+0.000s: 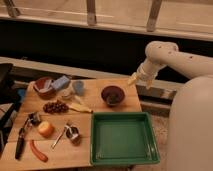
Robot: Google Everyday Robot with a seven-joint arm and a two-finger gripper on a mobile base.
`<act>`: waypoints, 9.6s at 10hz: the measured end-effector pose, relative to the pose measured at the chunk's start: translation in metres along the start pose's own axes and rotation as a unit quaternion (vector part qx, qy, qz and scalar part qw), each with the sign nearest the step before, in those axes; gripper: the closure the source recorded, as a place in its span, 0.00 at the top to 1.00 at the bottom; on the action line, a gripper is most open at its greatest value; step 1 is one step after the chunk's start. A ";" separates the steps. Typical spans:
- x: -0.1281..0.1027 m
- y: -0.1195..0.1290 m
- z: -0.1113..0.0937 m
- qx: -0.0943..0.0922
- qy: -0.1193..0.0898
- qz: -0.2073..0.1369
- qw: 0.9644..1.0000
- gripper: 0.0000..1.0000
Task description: Place pepper in plastic cup
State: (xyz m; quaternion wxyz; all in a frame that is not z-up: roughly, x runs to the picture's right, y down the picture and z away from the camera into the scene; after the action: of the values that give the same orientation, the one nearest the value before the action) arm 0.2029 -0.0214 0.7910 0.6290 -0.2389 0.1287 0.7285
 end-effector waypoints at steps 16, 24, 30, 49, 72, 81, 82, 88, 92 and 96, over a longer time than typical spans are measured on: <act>0.000 0.000 0.000 0.000 0.000 0.000 1.000 0.71; 0.006 0.075 0.003 0.011 -0.011 -0.123 0.992 0.71; 0.090 0.204 0.036 0.008 0.042 -0.309 0.950 0.71; 0.247 0.450 0.030 -0.029 0.014 -0.605 0.796 0.71; 0.329 0.537 0.131 -0.135 0.063 -0.644 0.750 0.71; 0.350 0.537 0.177 -0.126 0.081 -0.638 0.756 0.71; 0.352 0.535 0.185 -0.125 0.085 -0.635 0.757 0.71; 0.361 0.522 0.223 -0.114 0.107 -0.616 0.772 0.71; 0.360 0.517 0.228 -0.117 0.110 -0.604 0.781 0.42; 0.361 0.515 0.232 -0.109 0.116 -0.603 0.782 0.04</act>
State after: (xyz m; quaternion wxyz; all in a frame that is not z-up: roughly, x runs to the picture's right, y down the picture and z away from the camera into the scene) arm -0.3782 0.3096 0.7463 0.8898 -0.4180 -0.0500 0.1764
